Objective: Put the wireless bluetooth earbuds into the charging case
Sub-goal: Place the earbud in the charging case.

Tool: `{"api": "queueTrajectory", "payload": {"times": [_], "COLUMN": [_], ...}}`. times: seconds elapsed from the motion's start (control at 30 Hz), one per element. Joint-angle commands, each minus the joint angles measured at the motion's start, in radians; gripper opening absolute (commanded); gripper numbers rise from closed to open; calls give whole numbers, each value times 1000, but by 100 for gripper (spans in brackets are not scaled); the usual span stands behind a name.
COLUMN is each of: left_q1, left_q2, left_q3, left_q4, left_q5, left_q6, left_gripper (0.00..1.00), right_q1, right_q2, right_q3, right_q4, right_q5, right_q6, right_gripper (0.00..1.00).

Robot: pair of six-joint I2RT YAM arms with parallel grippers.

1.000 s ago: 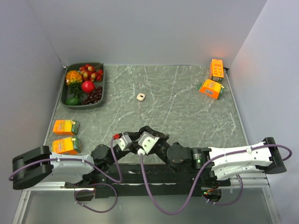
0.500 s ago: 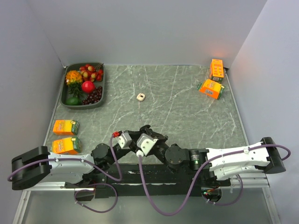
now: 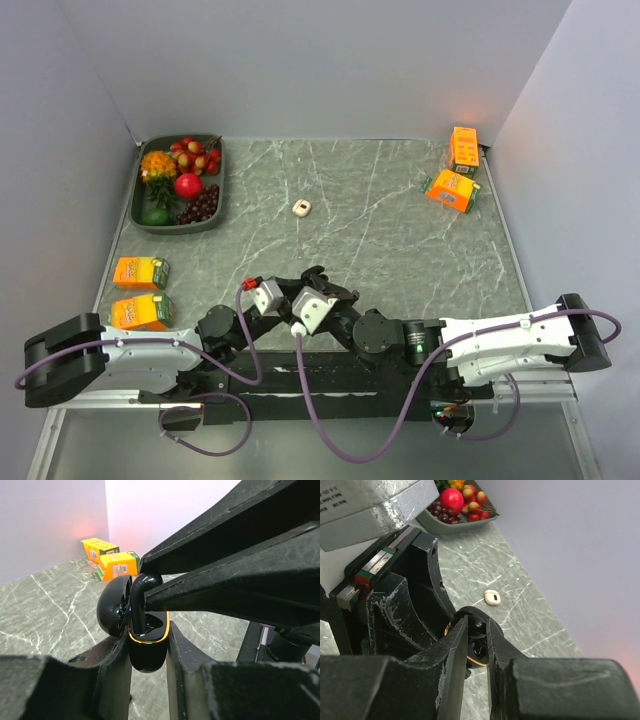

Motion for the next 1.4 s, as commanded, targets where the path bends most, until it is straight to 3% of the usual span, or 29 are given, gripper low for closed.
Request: {"api": "queueTrajectory", "payload": {"times": [0.0, 1.37], "left_q1": [4, 10], "left_q2": [-24, -36], "left_q3": [27, 55], "left_q4": [35, 12], "left_q5": [0, -9], "left_q6": [-23, -12], "left_gripper": [1, 1], "right_q1": [11, 72], "right_q2": [-13, 42], "right_q3": [-9, -41], "right_q4": [51, 115], "right_q5": [30, 56], "right_q6": [-14, -110], "right_gripper": [0, 0]}}
